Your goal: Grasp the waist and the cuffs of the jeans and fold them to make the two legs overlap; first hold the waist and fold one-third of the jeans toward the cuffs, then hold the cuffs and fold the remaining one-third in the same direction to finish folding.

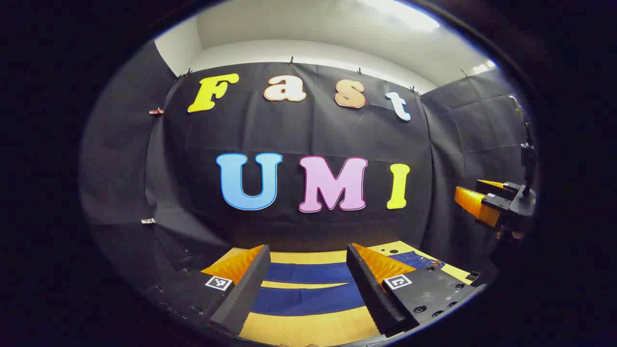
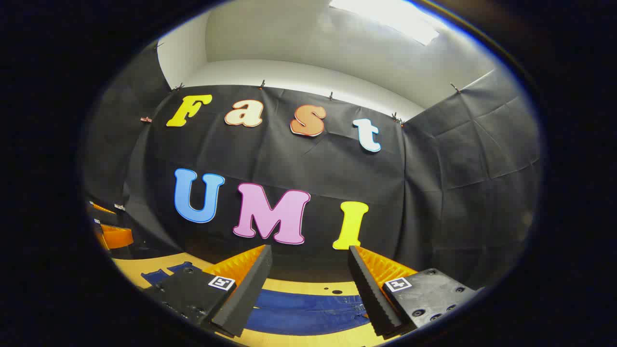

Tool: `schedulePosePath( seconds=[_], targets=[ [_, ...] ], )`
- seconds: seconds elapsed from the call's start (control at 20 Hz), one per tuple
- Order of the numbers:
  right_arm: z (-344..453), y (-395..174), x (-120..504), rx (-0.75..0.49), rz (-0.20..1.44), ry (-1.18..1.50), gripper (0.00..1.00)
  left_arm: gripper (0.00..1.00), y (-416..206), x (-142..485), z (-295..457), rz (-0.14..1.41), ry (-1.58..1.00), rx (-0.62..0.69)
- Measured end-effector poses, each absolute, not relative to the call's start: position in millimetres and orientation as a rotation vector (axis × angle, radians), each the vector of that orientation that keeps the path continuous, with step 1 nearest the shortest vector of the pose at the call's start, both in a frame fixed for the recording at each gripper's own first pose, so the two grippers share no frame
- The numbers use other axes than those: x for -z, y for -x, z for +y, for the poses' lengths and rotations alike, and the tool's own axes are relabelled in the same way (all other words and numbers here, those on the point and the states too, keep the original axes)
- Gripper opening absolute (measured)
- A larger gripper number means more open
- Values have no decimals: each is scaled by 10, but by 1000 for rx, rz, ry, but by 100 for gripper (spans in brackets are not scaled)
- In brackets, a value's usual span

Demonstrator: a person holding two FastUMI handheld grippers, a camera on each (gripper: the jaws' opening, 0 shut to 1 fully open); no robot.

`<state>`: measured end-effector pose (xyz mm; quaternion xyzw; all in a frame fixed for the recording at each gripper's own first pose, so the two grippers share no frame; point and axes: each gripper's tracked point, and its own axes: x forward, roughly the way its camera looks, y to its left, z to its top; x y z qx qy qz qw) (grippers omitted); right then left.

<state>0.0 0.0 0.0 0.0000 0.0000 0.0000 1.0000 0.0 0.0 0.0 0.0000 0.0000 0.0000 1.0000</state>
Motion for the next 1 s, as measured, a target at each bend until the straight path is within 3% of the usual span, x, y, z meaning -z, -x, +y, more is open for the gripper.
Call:
schedulePosePath(
  seconds=[0.55,1.0],
  targets=[
    [-143,-364,267,26,31,-26,96,99,-590,-44,222,13,20,-51],
    [-53,-591,566,-26,87,-17,96,99,-885,100,288,63,27,-86]
  ],
)
